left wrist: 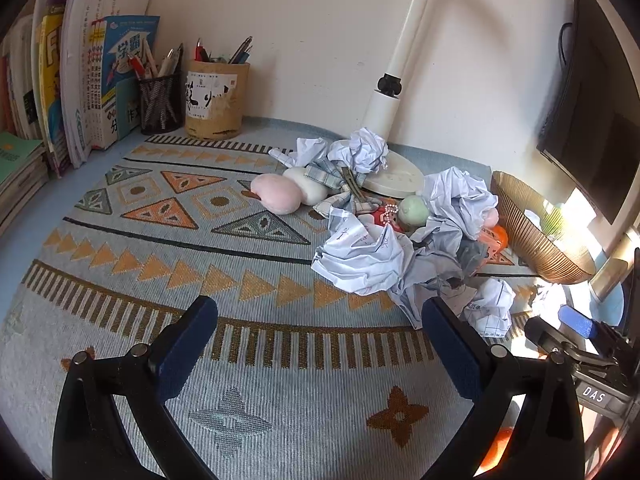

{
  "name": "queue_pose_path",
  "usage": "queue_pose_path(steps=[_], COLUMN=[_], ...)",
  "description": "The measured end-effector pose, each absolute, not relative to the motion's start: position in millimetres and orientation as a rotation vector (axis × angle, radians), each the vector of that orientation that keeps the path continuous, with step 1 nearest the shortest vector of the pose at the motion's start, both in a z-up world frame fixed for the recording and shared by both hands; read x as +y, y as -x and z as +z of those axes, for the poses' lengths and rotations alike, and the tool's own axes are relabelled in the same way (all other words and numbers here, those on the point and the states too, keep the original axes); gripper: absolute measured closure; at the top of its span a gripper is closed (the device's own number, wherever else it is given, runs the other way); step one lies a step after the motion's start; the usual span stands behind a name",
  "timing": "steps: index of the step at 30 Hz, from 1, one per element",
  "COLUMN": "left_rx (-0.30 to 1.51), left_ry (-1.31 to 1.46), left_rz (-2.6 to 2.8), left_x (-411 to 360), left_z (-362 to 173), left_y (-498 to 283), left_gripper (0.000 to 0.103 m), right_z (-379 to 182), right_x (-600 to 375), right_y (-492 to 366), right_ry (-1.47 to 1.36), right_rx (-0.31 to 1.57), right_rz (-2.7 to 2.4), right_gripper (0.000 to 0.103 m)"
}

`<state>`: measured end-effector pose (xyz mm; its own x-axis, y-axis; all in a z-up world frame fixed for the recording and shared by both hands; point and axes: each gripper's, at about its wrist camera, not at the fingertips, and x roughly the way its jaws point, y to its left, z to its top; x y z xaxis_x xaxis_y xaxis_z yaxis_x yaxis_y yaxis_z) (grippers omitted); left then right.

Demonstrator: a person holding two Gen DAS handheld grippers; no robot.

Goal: Organize objects
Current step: 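Grasp crumpled paper from pile with left tool while right grasps paper ball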

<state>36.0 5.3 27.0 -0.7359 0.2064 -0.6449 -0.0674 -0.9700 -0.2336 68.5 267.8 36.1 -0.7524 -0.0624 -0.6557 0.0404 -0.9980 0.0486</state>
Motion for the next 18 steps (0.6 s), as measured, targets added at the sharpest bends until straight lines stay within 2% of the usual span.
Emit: queue_pose_path(steps=[5, 10, 18], left_rx=[-0.463, -0.256, -0.392], left_ry=[1.139, 1.175, 1.232], left_rz=[2.616, 2.638, 2.537], left_x=[-1.3, 17.1, 13.7], left_z=[41.5, 35.2, 7.8], left_y=[-13.3, 19.6, 34.9], left_gripper=[0.001, 0.001, 0.003], right_z=[40.6, 25.2, 12.4], right_x=[259.5, 234.6, 242.9], right_y=[-54.8, -30.4, -17.9], right_ry=[-1.136, -1.251, -1.318], right_rx=[-0.165, -0.017, -0.094], right_rz=[-2.758, -2.783, -2.756], right_gripper=[0.008, 0.008, 0.008])
